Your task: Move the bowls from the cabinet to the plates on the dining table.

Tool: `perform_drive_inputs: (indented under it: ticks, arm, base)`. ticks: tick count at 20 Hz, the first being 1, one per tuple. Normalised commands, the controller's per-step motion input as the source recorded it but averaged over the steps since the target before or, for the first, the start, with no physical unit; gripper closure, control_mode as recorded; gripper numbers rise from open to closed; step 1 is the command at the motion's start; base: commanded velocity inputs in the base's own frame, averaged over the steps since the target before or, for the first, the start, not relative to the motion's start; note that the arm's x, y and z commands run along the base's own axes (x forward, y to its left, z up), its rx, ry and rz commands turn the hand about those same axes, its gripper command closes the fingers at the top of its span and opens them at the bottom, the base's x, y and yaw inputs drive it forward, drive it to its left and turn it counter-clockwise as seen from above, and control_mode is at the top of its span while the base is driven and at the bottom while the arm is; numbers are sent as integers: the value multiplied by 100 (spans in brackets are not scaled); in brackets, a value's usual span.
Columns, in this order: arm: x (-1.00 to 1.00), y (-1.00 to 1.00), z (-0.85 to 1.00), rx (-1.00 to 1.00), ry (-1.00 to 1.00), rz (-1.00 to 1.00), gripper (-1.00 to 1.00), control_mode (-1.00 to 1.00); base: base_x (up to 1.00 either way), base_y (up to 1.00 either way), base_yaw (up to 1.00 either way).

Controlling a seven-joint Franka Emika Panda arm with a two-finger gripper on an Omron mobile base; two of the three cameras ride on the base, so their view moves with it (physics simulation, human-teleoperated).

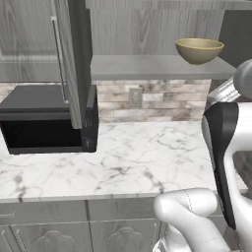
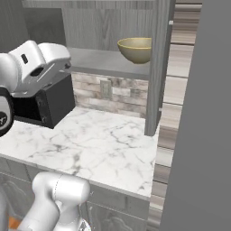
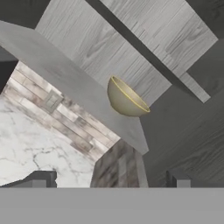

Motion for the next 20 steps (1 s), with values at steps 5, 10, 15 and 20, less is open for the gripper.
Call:
perform_drive_inputs:
  ticks: [5,10,15,20]
  arm:
    - [28,-6,0,-2,0,-1,-100,-100]
    - [28,-7,0,-1,0,-2,-100,-100]
    - [29,-6,0,-1,0,-2,-100,-100]
    - [33,-4,0,-1,0,0,-100,-100]
  base:
    - [0,0,0]
    - [0,0,0]
    - [0,0,0]
    - [0,0,0]
